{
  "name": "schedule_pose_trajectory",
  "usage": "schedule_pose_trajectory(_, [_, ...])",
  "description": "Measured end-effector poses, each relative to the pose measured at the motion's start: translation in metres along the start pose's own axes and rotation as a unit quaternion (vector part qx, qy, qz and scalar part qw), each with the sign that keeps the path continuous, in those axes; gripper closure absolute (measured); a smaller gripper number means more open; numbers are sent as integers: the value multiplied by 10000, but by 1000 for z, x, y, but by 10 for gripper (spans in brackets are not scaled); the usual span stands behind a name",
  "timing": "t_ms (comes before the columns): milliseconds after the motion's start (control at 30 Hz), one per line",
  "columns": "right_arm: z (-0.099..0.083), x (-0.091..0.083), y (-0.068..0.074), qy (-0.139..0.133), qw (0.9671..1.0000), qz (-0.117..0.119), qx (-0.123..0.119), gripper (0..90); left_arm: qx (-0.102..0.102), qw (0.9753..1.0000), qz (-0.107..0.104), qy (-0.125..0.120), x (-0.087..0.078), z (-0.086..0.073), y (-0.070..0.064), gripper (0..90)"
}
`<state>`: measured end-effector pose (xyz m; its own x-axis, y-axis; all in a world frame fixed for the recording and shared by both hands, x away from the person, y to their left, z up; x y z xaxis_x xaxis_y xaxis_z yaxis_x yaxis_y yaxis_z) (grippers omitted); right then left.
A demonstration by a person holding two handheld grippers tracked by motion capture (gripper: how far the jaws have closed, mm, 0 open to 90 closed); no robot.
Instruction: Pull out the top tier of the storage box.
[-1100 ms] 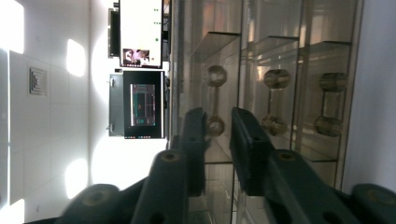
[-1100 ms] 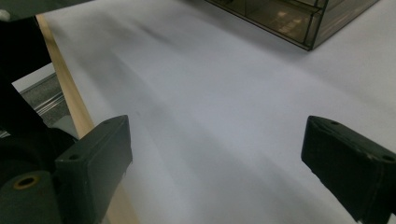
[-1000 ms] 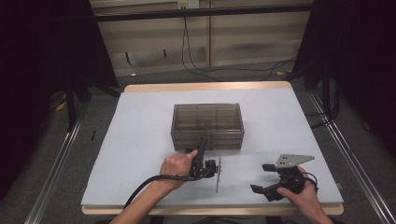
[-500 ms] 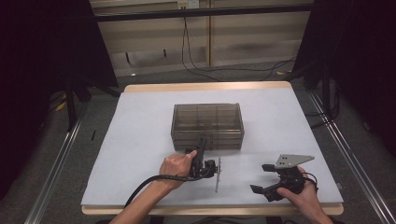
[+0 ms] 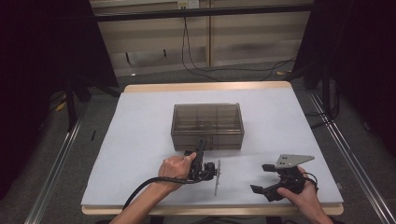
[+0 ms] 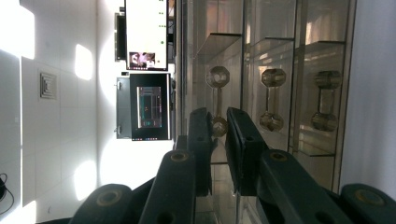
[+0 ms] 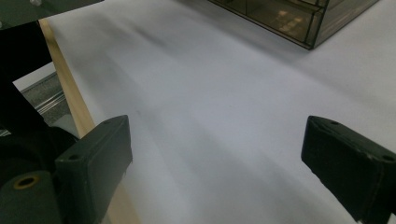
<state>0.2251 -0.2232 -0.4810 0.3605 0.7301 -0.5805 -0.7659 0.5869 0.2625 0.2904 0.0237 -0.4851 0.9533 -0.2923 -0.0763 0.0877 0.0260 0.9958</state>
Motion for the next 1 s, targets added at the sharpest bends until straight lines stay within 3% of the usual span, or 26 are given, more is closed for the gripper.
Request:
schedule_pose_trajectory(100, [0,0,0,1,10000,0,8,87,-31,10000,2,-16,-1,0,0,808])
schedule_pose_trajectory(167, [0,0,0,0,10000,-2,11,87,72,10000,-16,-20,-2,0,1,808])
schedule_pose_trajectory(200, [0,0,0,-2,10000,-1,11,87,16,10000,-11,-13,-3,0,1,808])
schedule_pose_trajectory(333, [0,0,0,-1,10000,4,10,87,103,9999,19,-63,-5,1,1,809])
schedule_pose_trajectory(433, [0,0,0,-3,10000,9,7,87,20,10000,-59,-43,-6,0,1,808])
schedule_pose_trajectory(600, [0,0,0,-10,10000,0,7,87,13,9999,-15,-140,-10,0,0,808])
schedule_pose_trajectory(667, [0,0,0,-4,10000,8,6,87,149,9998,16,-107,-11,1,0,809])
schedule_pose_trajectory(1000, [0,0,0,-11,10000,2,8,86,91,9999,-26,-144,-15,0,0,808])
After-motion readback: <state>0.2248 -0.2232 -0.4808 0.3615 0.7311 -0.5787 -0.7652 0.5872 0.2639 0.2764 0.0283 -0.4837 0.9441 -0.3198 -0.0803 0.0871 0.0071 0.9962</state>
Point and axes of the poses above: each handheld gripper's, and its own axes: x roughly forward along the jaws, z roughly out of its top, y roughly to its left, the point moved 3 cm from there along x, roughly forward along the jaws, and after that the axes turned 6 degrees about z, right-handed, at the moved point
